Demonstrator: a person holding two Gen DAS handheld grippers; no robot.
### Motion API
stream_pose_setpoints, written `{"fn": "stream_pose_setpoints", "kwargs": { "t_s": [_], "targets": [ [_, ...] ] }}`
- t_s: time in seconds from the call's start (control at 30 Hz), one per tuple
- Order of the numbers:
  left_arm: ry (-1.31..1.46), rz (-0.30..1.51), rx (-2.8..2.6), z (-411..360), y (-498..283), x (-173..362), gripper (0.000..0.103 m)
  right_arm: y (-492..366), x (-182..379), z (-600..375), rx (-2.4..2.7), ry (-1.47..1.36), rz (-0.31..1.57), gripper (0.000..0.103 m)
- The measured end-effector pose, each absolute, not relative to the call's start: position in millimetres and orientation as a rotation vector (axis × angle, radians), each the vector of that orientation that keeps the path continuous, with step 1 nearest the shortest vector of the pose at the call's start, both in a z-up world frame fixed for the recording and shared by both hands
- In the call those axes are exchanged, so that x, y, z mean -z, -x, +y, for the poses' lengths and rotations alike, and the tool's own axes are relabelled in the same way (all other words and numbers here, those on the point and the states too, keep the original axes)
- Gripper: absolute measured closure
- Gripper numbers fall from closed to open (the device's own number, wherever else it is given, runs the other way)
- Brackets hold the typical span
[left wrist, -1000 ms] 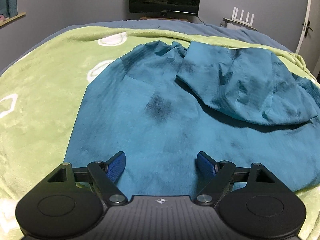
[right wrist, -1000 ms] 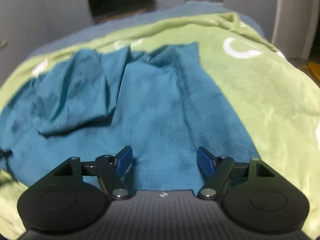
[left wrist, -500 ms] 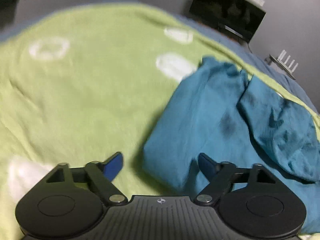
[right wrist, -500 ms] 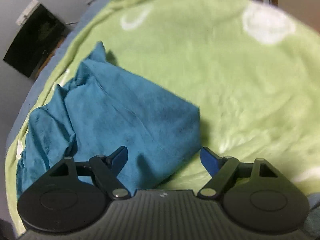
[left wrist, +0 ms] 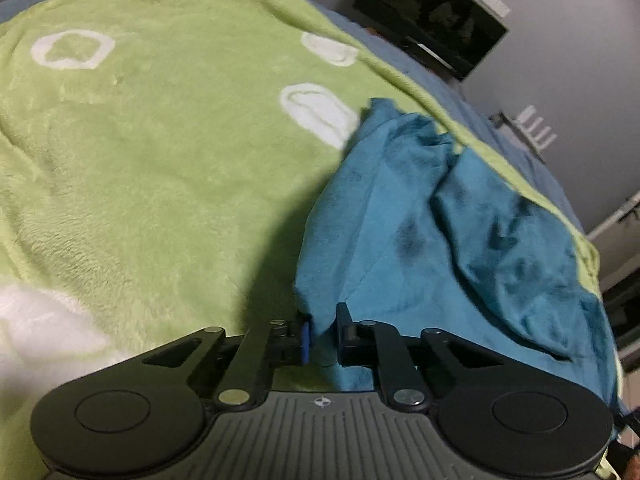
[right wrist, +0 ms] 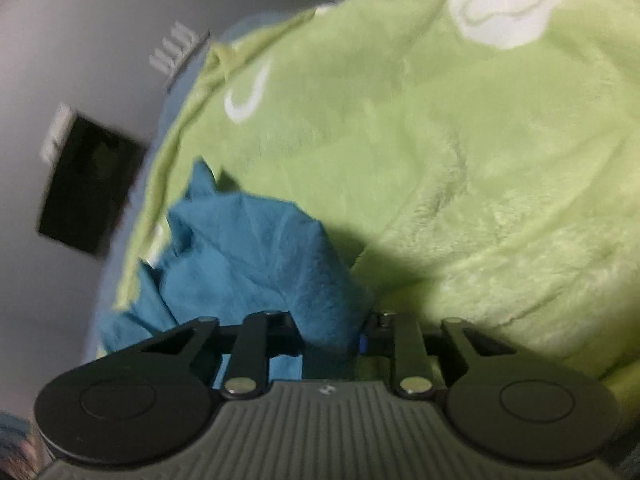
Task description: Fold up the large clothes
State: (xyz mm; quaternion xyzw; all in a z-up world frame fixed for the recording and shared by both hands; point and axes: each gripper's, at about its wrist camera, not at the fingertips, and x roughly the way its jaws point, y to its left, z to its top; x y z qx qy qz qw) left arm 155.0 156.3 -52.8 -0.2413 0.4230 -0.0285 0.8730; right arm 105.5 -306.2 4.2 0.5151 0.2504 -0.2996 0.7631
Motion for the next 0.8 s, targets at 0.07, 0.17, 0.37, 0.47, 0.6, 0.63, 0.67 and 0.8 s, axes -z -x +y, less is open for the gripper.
{"fn": "stream_pose_setpoints", "kwargs": {
  "t_s": [0.07, 0.17, 0.37, 0.47, 0.6, 0.63, 0.67, 0.8],
  "targets": [
    [0.469, 0.889, 0.085, 153.9, -145.8, 45.2, 0.092, -101.1, -2.9, -311.1, 0.667, -1.15, 0.529, 0.084],
    [0.508, 0.923, 0.062, 163.5, -143.6, 48.2, 0.089, -101.4, 1.8, -317.4, 0.676, -1.173, 0.551, 0.083],
    [0.508, 0.839, -0.03, 170.7, -136.7, 35.4, 0.05, -105.5, 10.0, -312.8, 0.621, -1.21, 0.643, 0.051],
    [0.447, 0.761, -0.035, 163.7, -133.7, 19.9, 0.047, -110.6, 12.4, -310.1, 0.605, -1.187, 0.666, 0.044],
    [0.326, 0.63, -0.024, 136.8, -124.5, -6.9, 0.036, -110.9, 26.7, -316.2, 0.619, -1.275, 0.619, 0.041],
    [0.306, 0.608, -0.004, 127.0, -123.6, -13.2, 0.035, -109.3, 24.5, -313.3, 0.614, -1.266, 0.579, 0.041],
    [0.296, 0.597, 0.028, 116.9, -123.9, -18.4, 0.035, -107.5, 19.1, -308.6, 0.591, -1.235, 0.528, 0.052],
    [0.206, 0.617, 0.154, 58.2, -134.3, -28.9, 0.034, -103.0, -2.0, -289.0, 0.488, -1.109, 0.406, 0.062]
  ]
}}
